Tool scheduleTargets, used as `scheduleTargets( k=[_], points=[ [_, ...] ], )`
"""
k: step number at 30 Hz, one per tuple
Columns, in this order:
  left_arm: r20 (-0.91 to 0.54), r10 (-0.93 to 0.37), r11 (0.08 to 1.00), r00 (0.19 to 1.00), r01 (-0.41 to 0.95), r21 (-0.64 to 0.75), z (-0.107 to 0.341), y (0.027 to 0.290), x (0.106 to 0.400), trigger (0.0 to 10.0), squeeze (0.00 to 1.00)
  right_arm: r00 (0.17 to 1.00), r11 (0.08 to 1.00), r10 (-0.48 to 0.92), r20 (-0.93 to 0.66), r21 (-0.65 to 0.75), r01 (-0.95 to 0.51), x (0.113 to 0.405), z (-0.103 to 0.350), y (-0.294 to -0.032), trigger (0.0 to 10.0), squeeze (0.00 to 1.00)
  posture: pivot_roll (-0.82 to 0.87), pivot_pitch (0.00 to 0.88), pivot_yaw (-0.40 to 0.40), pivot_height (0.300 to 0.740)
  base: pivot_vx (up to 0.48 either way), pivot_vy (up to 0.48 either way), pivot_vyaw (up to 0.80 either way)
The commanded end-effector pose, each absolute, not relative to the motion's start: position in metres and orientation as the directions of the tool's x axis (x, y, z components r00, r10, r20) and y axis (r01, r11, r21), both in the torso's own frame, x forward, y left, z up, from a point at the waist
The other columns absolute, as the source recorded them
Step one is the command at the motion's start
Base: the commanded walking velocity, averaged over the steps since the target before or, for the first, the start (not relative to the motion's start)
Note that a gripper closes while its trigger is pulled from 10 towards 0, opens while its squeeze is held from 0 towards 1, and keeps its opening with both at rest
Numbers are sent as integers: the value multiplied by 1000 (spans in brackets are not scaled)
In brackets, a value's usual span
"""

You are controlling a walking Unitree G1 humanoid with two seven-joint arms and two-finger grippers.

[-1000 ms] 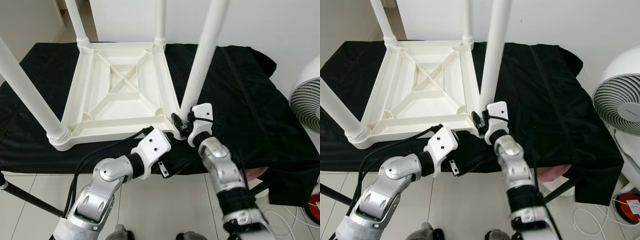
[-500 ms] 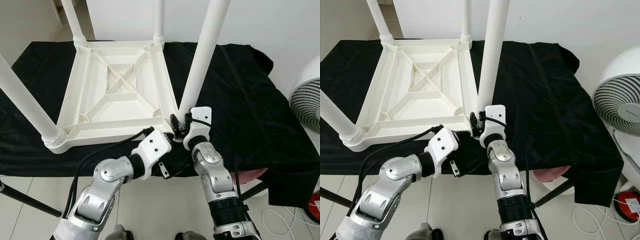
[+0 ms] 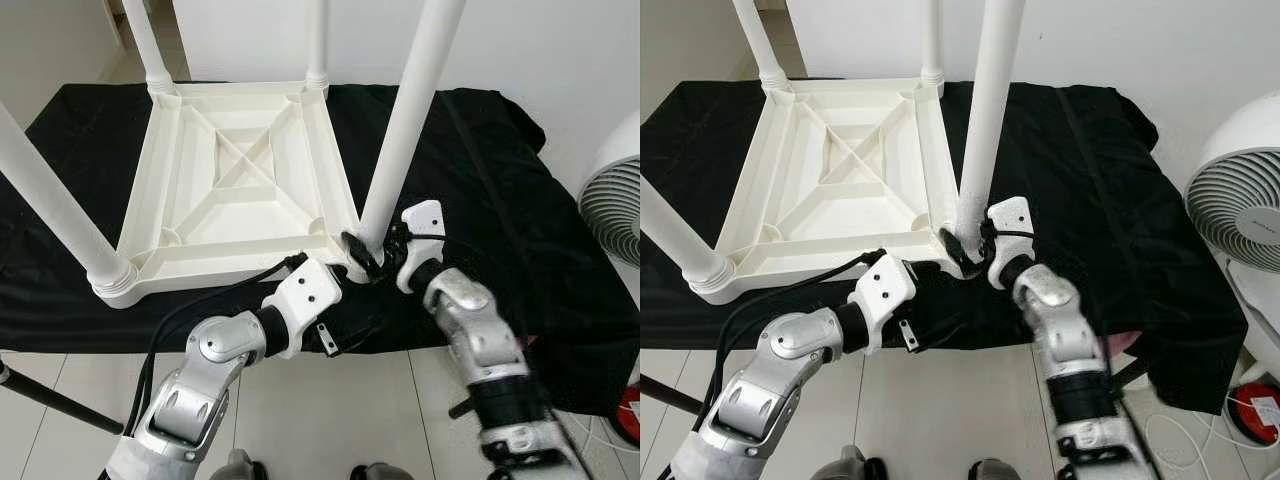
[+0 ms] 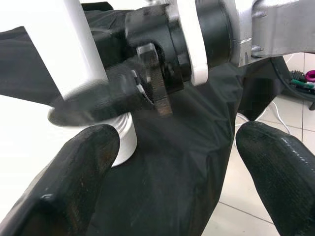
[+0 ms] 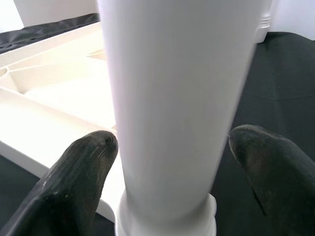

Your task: Building children table

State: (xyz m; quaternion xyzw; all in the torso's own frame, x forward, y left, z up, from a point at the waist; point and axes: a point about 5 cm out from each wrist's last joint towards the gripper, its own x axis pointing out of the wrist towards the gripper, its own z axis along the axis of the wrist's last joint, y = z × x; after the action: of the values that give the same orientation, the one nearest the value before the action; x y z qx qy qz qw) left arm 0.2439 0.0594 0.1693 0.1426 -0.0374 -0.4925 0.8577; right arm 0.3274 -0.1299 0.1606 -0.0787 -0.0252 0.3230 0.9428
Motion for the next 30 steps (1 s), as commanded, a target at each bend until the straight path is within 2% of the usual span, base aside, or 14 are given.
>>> scheduleTargets(
  k=[1,7,8,9,10,12,13,14,15,20,27,28,29,30],
  points=[
    [-59,-836,511,546,812,281,171,60,246,10000,0,749,730,662,-23,-205,-652,332,161,-130,10000,0,-87,68,22,740,0,0,0],
    [-56,-836,510,546,811,285,172,60,247,10000,0,676,645,733,-73,-242,-725,341,161,-125,10000,0,-84,65,26,740,0,0,0],
    [-54,-836,511,546,811,286,172,60,247,10000,0,641,603,761,-98,-255,-756,345,160,-122,8941,0,-81,65,26,740,0,0,0],
    [-54,-836,511,546,811,286,172,60,247,10000,0,641,603,761,-98,-255,-756,345,160,-122,8941,0,-81,65,26,740,0,0,0],
    [-54,-836,511,547,810,286,172,60,248,10000,0,633,593,767,-105,-261,-762,347,160,-121,7882,0,-77,65,29,740,0,0,0],
    [-54,-836,512,547,810,286,173,60,248,10000,0,629,588,770,-109,-265,-765,348,160,-121,7882,0,-77,65,29,740,0,0,0],
    [-54,-835,512,547,810,286,173,60,248,10000,0,619,575,776,-122,-267,-773,350,158,-120,2706,0,-75,65,30,740,0,0,0],
    [-54,-835,512,547,810,286,173,60,248,10000,0,619,575,776,-122,-267,-773,350,158,-120,2706,0,-75,65,30,740,0,0,0],
    [-54,-835,512,548,810,287,173,60,248,10000,0,608,561,782,-136,-271,-782,351,157,-120,0,0,-72,65,29,740,0,0,0],
    [-53,-832,516,552,806,290,173,61,248,10000,0,567,515,802,-189,-261,-816,353,151,-122,0,0,-72,64,25,740,0,0,0],
    [-48,-832,518,552,806,286,174,59,248,10000,0,577,528,795,-188,-253,-810,353,148,-127,0,0,-77,66,23,740,0,0,0],
    [-48,-833,517,551,807,285,174,59,248,10000,0,591,544,787,-176,-253,-800,353,148,-128,1725,0,-77,66,23,740,0,0,0],
    [-48,-833,517,551,807,285,174,59,248,10000,0,591,544,787,-176,-253,-800,353,148,-128,1725,0,-77,66,23,740,0,0,0],
    [-49,-834,516,550,808,285,173,59,248,10000,0,597,551,785,-166,-254,-795,353,148,-128,10000,0,-77,66,23,740,0,0,0]
  ],
)
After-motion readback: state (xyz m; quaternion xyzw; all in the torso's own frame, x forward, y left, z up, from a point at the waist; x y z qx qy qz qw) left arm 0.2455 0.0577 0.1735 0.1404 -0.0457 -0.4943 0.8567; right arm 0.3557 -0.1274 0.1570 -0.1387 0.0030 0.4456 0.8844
